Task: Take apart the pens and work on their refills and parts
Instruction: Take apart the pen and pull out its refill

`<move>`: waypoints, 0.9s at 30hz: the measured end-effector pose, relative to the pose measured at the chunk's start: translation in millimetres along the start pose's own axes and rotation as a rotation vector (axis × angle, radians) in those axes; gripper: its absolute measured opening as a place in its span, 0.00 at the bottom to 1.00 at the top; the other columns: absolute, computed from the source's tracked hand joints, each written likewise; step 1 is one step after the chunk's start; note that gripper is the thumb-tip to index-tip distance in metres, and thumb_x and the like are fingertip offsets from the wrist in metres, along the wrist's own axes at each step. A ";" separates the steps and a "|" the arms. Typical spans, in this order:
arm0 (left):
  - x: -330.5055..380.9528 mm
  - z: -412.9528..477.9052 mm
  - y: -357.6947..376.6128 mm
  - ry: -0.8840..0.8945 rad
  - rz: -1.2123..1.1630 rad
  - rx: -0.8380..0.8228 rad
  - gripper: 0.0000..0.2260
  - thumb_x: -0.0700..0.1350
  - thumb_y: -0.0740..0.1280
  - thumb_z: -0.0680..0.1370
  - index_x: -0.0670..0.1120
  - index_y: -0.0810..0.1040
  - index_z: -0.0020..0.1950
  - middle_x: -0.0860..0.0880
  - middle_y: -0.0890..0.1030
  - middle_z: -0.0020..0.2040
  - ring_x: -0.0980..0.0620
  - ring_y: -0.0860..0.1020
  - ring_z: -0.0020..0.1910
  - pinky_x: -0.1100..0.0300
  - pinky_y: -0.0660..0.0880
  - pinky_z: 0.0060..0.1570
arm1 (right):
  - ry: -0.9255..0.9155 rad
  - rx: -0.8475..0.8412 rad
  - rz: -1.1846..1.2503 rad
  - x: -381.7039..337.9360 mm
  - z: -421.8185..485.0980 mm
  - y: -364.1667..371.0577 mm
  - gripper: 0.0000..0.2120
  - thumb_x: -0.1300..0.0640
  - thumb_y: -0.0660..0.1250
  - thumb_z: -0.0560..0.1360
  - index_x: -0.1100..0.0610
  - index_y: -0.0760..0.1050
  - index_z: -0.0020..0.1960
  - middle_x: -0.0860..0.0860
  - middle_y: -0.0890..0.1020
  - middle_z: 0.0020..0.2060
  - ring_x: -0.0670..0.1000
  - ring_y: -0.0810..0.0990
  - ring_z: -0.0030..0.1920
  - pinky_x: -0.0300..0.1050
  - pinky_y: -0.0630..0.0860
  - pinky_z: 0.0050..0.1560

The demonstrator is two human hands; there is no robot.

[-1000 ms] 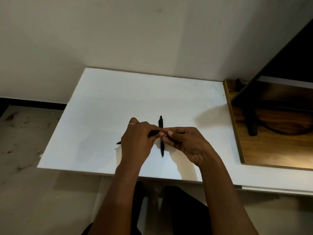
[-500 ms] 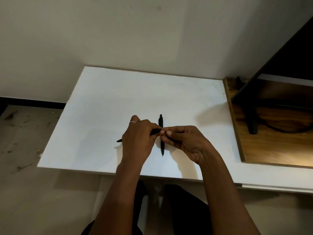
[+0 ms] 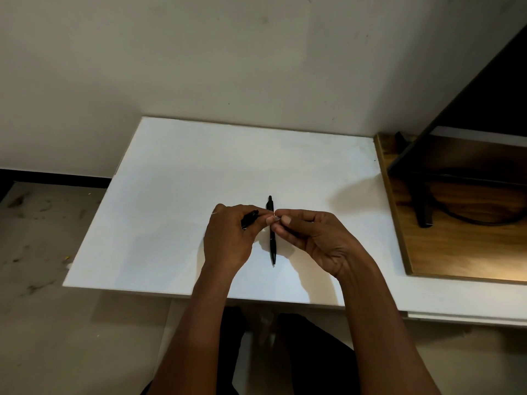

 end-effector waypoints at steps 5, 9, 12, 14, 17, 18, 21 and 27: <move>0.6 -0.9 -1.2 -0.004 0.007 0.015 0.08 0.55 0.70 0.78 0.56 0.87 0.52 0.56 0.87 0.46 0.47 0.78 0.53 0.50 0.76 0.49 | 0.001 0.024 -0.004 1.5 1.8 -1.1 0.08 0.70 0.71 0.73 0.69 0.84 0.52 0.65 0.85 0.51 0.60 0.87 0.52 0.43 0.83 0.49; 0.7 -0.4 -0.4 0.001 -0.003 0.008 0.07 0.54 0.70 0.78 0.56 0.87 0.51 0.56 0.87 0.46 0.47 0.78 0.53 0.48 0.76 0.50 | -0.008 0.032 -0.015 1.7 2.8 -1.4 0.07 0.68 0.73 0.71 0.67 0.85 0.48 0.64 0.86 0.49 0.58 0.87 0.50 0.41 0.83 0.47; -0.2 -0.2 -0.3 -0.005 -0.025 0.000 0.08 0.54 0.71 0.78 0.54 0.87 0.52 0.55 0.87 0.46 0.46 0.80 0.53 0.45 0.77 0.52 | -0.016 0.040 -0.018 1.3 2.7 -2.0 0.06 0.69 0.72 0.72 0.67 0.85 0.47 0.65 0.86 0.49 0.59 0.87 0.50 0.42 0.83 0.48; -1.1 -0.2 0.3 -0.012 -0.053 -0.008 0.08 0.53 0.71 0.78 0.54 0.88 0.52 0.55 0.87 0.47 0.46 0.80 0.54 0.44 0.77 0.53 | -0.028 0.049 -0.028 1.0 2.7 -2.3 0.06 0.69 0.72 0.72 0.67 0.85 0.48 0.65 0.86 0.49 0.59 0.87 0.50 0.43 0.84 0.49; -0.8 -0.4 1.4 -0.018 -0.081 -0.013 0.07 0.53 0.71 0.78 0.54 0.87 0.51 0.55 0.87 0.47 0.46 0.81 0.54 0.44 0.77 0.53 | -0.051 0.059 -0.038 0.3 2.7 -2.0 0.08 0.69 0.71 0.73 0.70 0.83 0.51 0.65 0.86 0.49 0.59 0.87 0.50 0.44 0.84 0.51; -0.2 -0.4 1.2 -0.017 -0.090 -0.009 0.07 0.53 0.72 0.77 0.54 0.87 0.51 0.56 0.87 0.46 0.48 0.81 0.53 0.45 0.78 0.52 | -0.059 0.060 -0.039 -0.3 2.5 -1.6 0.08 0.68 0.71 0.73 0.70 0.82 0.52 0.65 0.86 0.49 0.59 0.87 0.50 0.44 0.84 0.51; 0.6 -0.4 -0.1 -0.010 -0.143 0.012 0.04 0.52 0.72 0.77 0.55 0.87 0.48 0.57 0.87 0.44 0.58 0.83 0.47 0.54 0.79 0.49 | -0.086 0.066 -0.037 -2.0 1.7 -0.2 0.10 0.65 0.73 0.71 0.68 0.83 0.50 0.64 0.86 0.48 0.59 0.87 0.49 0.43 0.84 0.49; -1.8 -0.9 1.5 -0.038 -0.167 0.011 0.03 0.54 0.73 0.76 0.60 0.83 0.43 0.61 0.84 0.40 0.63 0.81 0.45 0.63 0.74 0.43 | -0.182 0.075 -0.091 -9.2 0.8 1.2 0.08 0.63 0.73 0.73 0.66 0.84 0.50 0.65 0.86 0.47 0.57 0.88 0.45 0.42 0.83 0.46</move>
Point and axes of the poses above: each hand's wrist, its own z-axis towards the middle knuckle, its own y-axis out of the palm, x = y × z, the point moved 6 cm from there along z, towards the middle knuckle
